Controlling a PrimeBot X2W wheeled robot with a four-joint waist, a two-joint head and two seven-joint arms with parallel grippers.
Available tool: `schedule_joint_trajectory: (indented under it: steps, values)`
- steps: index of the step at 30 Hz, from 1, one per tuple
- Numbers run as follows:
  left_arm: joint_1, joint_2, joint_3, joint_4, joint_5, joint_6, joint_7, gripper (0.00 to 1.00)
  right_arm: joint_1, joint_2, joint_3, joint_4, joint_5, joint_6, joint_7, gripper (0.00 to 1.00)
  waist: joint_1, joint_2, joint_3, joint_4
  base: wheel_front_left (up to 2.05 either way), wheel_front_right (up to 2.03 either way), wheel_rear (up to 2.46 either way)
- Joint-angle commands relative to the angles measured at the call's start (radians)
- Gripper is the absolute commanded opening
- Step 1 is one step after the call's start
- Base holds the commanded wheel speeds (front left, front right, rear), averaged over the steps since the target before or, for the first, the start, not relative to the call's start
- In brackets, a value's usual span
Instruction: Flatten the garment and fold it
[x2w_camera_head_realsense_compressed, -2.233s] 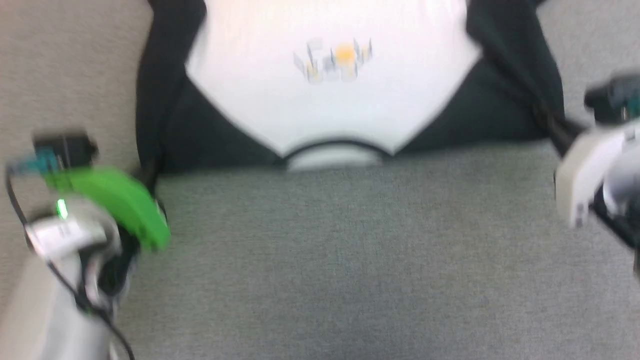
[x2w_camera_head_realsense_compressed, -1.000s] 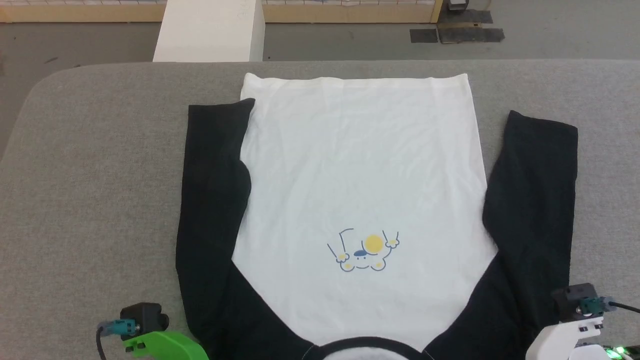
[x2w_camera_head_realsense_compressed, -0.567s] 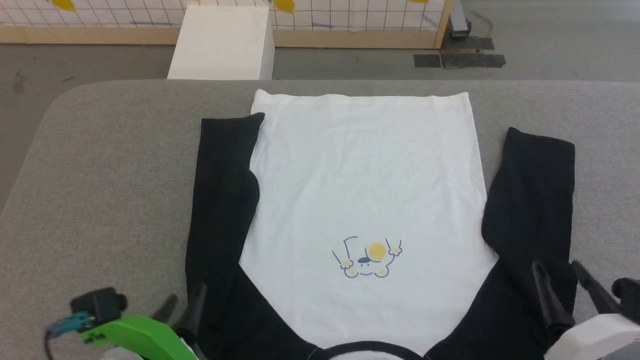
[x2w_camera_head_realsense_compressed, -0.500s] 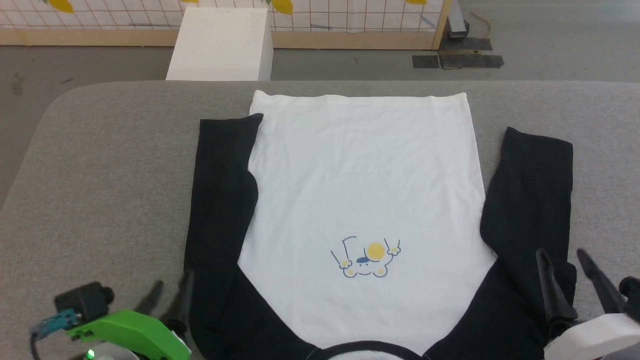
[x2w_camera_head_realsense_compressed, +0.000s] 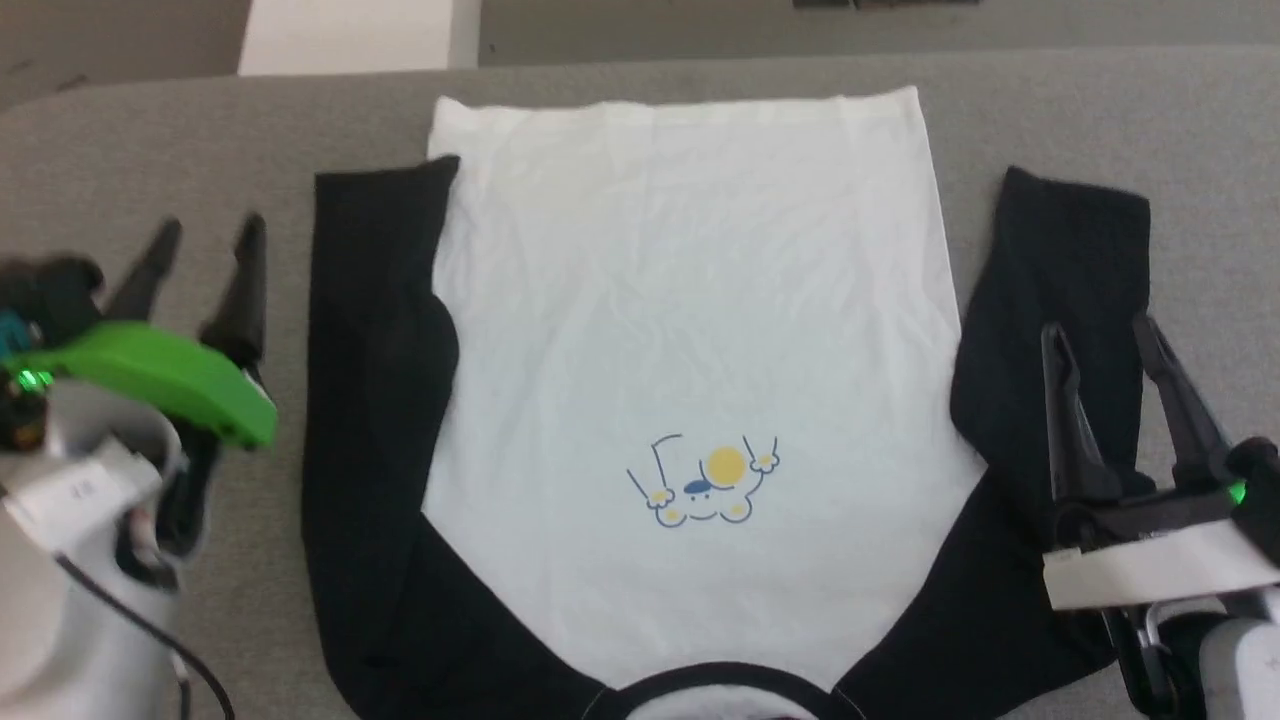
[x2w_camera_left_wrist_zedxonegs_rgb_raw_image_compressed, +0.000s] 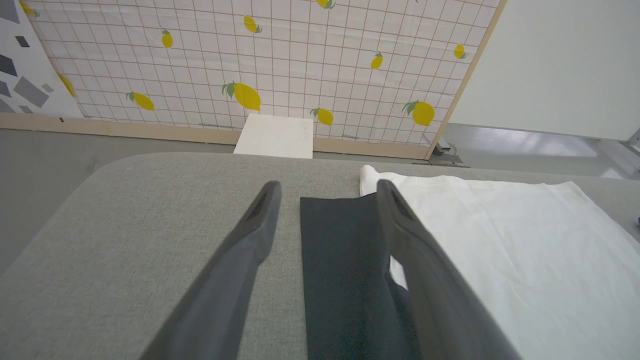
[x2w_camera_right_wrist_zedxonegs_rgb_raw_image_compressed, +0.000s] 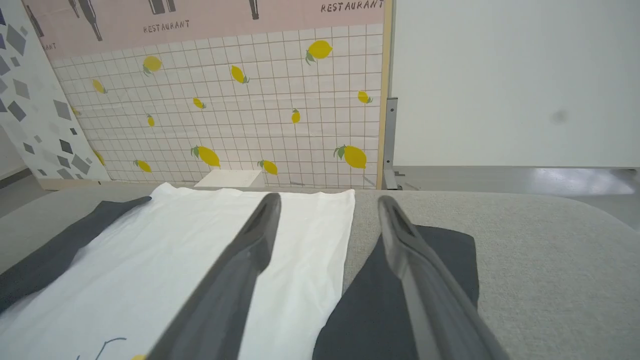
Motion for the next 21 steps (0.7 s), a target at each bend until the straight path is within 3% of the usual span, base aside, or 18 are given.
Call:
schedule_joint_trajectory:
  steps: [1,9,21]
  values:
    - [-0.064,0.022,0.000,0.029,0.005,-0.010,0.027,1.00,-0.033,-0.004,0.008,0.003,0.002,-0.002,-0.011,1.00,0.0000,0.0000,0.110,-0.054,0.00,0.00,0.00]
    - [-0.327,0.101,0.015,0.180,-0.063,-0.002,0.293,1.00,-0.132,-0.013,0.057,0.004,0.024,-0.002,-0.033,1.00,0.0000,0.0000,0.245,-0.116,0.00,0.00,0.00]
    - [-0.434,0.135,0.035,0.205,-0.124,0.136,0.580,1.00,-0.190,0.007,0.090,0.011,0.039,-0.002,-0.071,1.00,0.0000,0.0000,0.323,-0.182,0.00,0.00,0.00]
